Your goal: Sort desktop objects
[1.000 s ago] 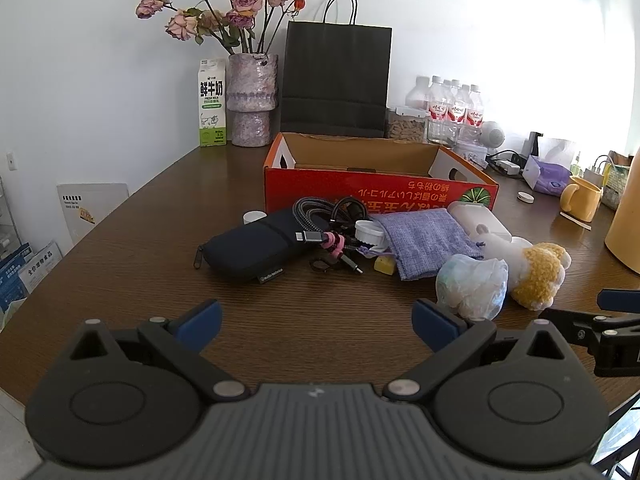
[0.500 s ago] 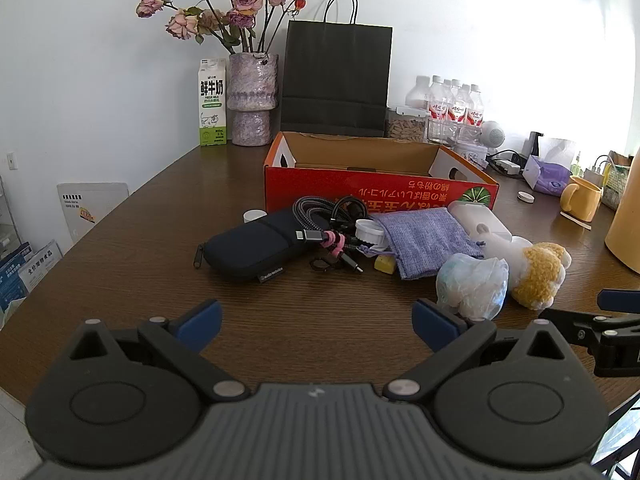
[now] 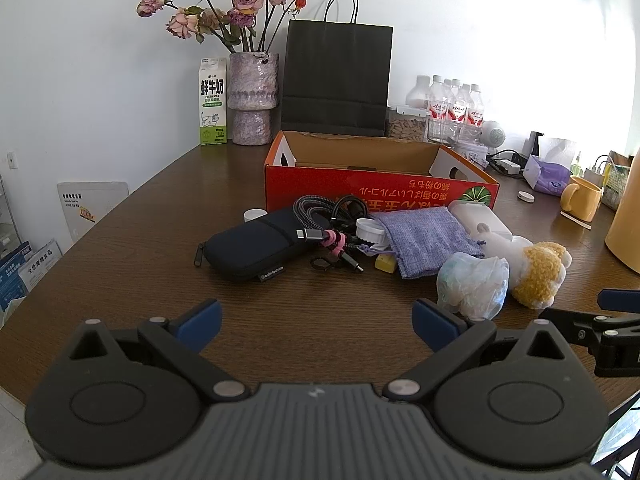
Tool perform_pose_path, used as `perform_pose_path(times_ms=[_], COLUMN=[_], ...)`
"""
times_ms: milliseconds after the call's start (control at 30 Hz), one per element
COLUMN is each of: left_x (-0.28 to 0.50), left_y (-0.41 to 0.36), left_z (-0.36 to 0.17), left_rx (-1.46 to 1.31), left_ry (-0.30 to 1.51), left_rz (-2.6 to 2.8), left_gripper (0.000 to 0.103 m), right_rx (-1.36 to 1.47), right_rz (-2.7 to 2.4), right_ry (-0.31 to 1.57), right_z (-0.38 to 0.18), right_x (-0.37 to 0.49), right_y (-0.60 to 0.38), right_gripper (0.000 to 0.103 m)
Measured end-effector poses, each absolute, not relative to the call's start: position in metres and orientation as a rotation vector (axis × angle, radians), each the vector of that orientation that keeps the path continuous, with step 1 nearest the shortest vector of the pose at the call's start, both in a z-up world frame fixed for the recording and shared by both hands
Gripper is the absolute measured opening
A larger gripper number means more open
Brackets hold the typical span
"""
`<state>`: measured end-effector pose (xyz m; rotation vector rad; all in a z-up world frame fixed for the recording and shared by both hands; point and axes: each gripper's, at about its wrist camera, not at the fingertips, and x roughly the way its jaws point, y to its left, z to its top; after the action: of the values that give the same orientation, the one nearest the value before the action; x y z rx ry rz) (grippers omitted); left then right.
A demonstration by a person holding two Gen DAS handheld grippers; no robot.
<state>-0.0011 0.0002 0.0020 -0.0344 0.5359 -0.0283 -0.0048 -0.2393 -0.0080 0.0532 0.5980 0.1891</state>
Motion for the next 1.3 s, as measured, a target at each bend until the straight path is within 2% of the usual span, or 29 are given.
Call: perform_pose_path(times_ms=[1300], left_x=[0.015], left_y=[0.01], left_z=[-0.002], left_rx=[-0.035], left_ry=[0.537], left_rz=[0.006], left_gripper=[0.103], right_rx=[0.051], right_rz=[0.134], right_ry=[0.606], right_z=[-0.015], right_x=[0.013], right_y=[-0.261], right_gripper=[0.103])
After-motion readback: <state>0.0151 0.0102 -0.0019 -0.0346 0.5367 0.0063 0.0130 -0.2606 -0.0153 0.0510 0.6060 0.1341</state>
